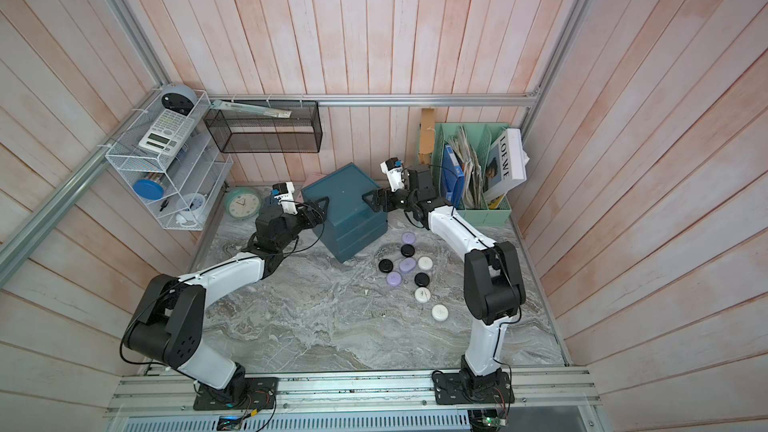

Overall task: Put the bluetooth earphones in the drawer according to color
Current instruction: Adjust the storage box at the center of the board.

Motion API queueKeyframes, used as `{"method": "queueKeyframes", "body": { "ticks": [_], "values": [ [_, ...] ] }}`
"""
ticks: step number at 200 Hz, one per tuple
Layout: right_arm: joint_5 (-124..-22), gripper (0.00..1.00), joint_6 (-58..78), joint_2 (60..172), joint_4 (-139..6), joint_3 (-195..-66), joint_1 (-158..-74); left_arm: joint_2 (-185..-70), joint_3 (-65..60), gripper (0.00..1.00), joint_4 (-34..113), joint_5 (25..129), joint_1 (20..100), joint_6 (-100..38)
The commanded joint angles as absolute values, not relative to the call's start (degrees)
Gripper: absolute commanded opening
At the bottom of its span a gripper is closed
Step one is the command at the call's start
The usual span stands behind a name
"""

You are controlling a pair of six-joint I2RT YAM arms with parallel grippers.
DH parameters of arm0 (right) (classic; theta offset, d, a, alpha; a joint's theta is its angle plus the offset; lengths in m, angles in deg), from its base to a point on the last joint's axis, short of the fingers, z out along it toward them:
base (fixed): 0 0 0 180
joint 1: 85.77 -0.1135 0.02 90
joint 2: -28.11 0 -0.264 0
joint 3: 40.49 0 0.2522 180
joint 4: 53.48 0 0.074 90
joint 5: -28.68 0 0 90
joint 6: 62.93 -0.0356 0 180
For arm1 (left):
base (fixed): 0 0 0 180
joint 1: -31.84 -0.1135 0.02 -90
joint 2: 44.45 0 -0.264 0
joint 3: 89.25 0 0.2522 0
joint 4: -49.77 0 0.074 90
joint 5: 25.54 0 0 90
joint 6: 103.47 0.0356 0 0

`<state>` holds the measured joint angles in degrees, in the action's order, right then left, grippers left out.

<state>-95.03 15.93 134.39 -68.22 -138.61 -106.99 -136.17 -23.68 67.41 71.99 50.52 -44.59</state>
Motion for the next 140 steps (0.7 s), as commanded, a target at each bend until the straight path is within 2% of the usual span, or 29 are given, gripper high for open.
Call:
{"method": "queueKeyframes", "body": {
  "ticks": [1,140],
  "values": [
    [-98.55,0.88,14.80,132.70,-72.46,-135.15,-109.63,-136.87,-21.14,1.00,66.18,73.60,50.13,-44.01],
    [-99.63,0.87,14.04,126.16,-73.08,-124.10,-117.67,-138.51,-17.87,1.00,62.88,75.73,47.05,-45.86]
  ]
}}
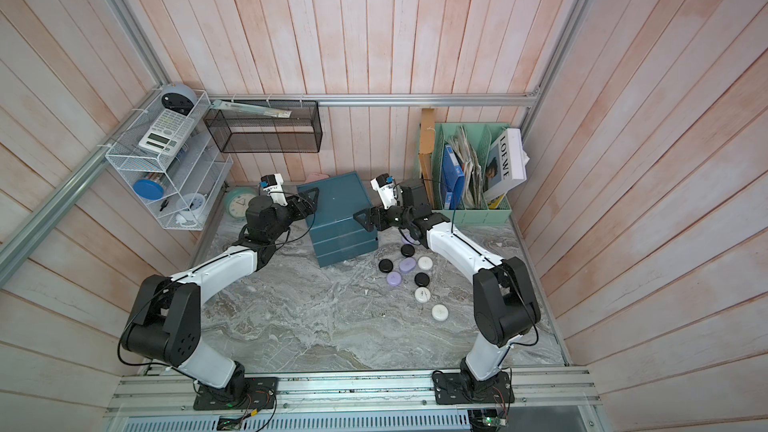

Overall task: Put the bluetooth earphones in the drawer according to color
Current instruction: Adjust the storage box at the center of the board.

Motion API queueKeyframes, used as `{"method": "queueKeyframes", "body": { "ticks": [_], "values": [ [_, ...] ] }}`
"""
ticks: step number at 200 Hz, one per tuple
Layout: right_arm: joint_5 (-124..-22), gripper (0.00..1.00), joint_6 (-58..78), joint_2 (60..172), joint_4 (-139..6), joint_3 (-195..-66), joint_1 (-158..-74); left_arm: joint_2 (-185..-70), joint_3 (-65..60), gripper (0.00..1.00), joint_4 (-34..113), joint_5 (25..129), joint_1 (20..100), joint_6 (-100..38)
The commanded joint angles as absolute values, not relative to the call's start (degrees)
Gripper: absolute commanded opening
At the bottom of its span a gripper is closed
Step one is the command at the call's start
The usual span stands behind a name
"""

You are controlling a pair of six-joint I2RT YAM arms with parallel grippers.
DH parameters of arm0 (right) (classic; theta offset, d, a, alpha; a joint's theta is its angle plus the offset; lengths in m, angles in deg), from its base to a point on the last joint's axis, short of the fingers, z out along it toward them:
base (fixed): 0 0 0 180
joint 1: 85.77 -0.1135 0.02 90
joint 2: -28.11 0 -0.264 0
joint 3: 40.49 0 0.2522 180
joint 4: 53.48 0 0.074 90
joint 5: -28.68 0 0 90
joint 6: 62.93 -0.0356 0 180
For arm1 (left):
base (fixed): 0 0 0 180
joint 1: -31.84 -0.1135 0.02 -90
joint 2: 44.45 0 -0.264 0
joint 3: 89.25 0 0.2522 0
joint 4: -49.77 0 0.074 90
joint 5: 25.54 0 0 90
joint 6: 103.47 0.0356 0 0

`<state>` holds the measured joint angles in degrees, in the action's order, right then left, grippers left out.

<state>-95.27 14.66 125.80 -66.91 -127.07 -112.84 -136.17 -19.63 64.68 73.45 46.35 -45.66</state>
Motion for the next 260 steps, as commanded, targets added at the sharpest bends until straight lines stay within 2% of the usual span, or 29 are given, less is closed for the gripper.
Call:
{"method": "queueKeyframes", "body": {
  "ticks": [1,74,147,179,225,260],
  "values": [
    [-99.59,0.87,14.09,126.13,-73.06,-124.02,-117.76,-138.55,-17.85,1.00,62.89,75.76,47.00,-45.88],
    [-95.68,0.87,14.48,123.10,-73.89,-122.83,-119.23,-139.80,-15.46,1.00,59.64,76.91,46.79,-44.74],
    [-85.12,0.89,18.50,115.43,-77.64,-126.14,-117.29,-127.48,-18.83,1.00,56.17,74.40,45.28,-43.76],
    [-85.84,0.89,18.68,119.34,-79.61,-133.04,-113.63,-121.52,-20.76,1.00,51.23,75.84,45.22,-42.80],
    [-84.10,0.90,20.57,129.54,-89.07,-150.22,-112.87,-114.50,-22.69,1.00,40.12,75.88,47.57,-37.82],
    [-87.74,0.90,18.46,138.67,-90.41,-161.57,-111.51,-112.63,-23.34,1.00,34.94,75.79,50.72,-36.22]
  ]
}}
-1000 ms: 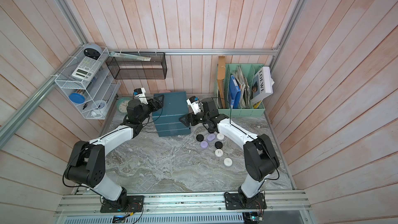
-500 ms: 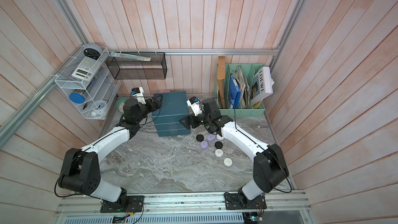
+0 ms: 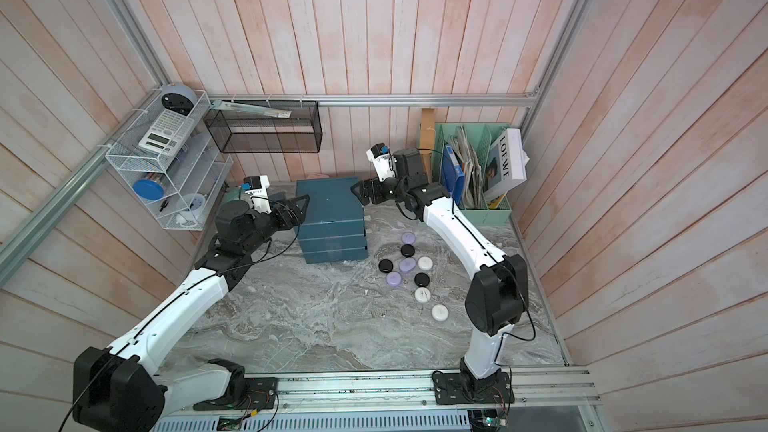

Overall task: Put the bluetooth earphones in the drawer according to color
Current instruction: Adjust the storage box at the center of the board.

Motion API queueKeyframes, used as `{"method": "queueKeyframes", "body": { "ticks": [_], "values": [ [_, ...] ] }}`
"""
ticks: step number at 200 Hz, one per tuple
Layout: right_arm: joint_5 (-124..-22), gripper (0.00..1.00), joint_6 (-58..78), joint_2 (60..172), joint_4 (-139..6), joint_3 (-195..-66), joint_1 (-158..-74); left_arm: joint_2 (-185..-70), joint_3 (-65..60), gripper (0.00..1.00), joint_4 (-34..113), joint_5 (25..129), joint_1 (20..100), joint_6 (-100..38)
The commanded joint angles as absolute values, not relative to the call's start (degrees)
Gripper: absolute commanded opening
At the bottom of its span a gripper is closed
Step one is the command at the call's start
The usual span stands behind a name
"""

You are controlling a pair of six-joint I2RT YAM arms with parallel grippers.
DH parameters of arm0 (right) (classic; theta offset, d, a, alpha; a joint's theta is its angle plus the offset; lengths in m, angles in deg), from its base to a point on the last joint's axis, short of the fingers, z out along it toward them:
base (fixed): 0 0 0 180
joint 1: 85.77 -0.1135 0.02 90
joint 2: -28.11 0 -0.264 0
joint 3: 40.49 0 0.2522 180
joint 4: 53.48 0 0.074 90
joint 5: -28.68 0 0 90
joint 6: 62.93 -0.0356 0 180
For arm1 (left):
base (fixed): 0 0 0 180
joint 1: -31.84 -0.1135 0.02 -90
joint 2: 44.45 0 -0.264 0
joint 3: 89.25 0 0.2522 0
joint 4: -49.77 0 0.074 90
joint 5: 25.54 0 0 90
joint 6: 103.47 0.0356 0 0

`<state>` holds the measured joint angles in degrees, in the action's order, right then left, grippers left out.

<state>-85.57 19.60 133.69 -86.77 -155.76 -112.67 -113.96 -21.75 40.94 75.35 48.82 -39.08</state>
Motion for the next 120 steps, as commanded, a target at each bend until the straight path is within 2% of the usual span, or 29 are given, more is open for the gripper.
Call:
{"method": "queueKeyframes", "body": {
  "ticks": [1,75,120],
  "values": [
    [-87.85,0.90,18.37,138.89,-90.47,-161.83,-111.48,-112.64,-23.44,1.00,34.90,75.79,50.82,-36.23],
    [-87.16,0.91,20.84,152.73,-97.04,-178.29,-109.80,-108.96,-33.21,1.00,41.02,78.49,52.50,-45.31],
    [-91.76,0.91,17.50,156.02,-93.42,-180.55,-109.46,-108.38,-31.73,1.00,34.35,79.72,53.41,-43.68]
  ]
}}
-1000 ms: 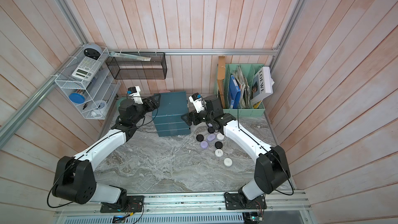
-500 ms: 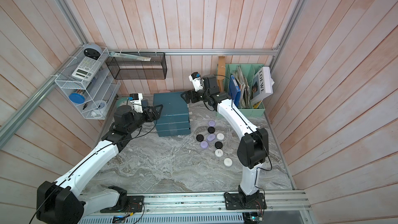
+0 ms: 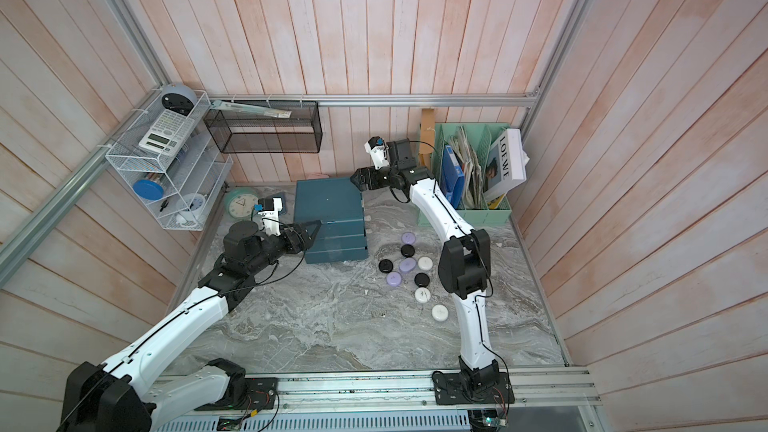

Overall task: Put the bluetooth earphones in the drawer according to color
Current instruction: Adjust the storage box at the center of the board.

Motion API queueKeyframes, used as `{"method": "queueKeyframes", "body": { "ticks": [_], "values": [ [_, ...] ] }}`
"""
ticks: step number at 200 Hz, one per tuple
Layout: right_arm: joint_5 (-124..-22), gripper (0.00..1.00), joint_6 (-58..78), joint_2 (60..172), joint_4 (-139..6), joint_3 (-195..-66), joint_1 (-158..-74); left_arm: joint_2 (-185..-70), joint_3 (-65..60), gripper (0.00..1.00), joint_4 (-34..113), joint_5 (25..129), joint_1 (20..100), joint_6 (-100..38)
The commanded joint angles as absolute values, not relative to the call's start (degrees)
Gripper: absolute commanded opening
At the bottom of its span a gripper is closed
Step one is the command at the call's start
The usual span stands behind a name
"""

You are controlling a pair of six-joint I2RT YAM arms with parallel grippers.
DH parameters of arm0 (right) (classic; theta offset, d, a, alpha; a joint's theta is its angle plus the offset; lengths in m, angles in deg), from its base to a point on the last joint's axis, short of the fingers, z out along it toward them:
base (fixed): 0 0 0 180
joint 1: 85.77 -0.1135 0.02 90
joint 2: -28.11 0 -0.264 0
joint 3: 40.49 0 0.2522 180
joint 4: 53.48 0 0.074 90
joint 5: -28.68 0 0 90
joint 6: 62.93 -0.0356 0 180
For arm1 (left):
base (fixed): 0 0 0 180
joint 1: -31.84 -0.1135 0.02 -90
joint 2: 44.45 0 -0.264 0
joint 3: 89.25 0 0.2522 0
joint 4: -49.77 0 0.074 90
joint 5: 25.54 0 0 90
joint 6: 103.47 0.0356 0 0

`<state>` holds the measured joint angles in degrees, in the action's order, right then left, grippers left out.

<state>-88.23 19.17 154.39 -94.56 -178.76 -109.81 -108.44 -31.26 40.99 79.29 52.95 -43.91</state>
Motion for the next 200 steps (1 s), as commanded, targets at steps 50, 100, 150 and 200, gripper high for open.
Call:
{"method": "queueKeyframes", "body": {
  "ticks": [50,100,150,200],
  "values": [
    [-97.94,0.91,17.83,160.87,-96.05,-186.92,-109.41,-105.76,-33.31,1.00,30.48,78.23,53.90,-42.87],
    [-102.42,0.91,16.96,164.62,-97.85,-192.06,-109.55,-107.68,-33.15,1.00,31.15,77.44,53.90,-41.70],
    [-103.81,0.91,18.96,166.41,-103.10,-193.95,-109.96,-110.43,-30.91,1.00,30.60,71.59,53.30,-40.04],
    [-103.71,0.89,20.34,164.94,-104.58,-190.18,-110.41,-111.73,-30.13,1.00,31.71,69.57,51.53,-40.40]
  ]
}}
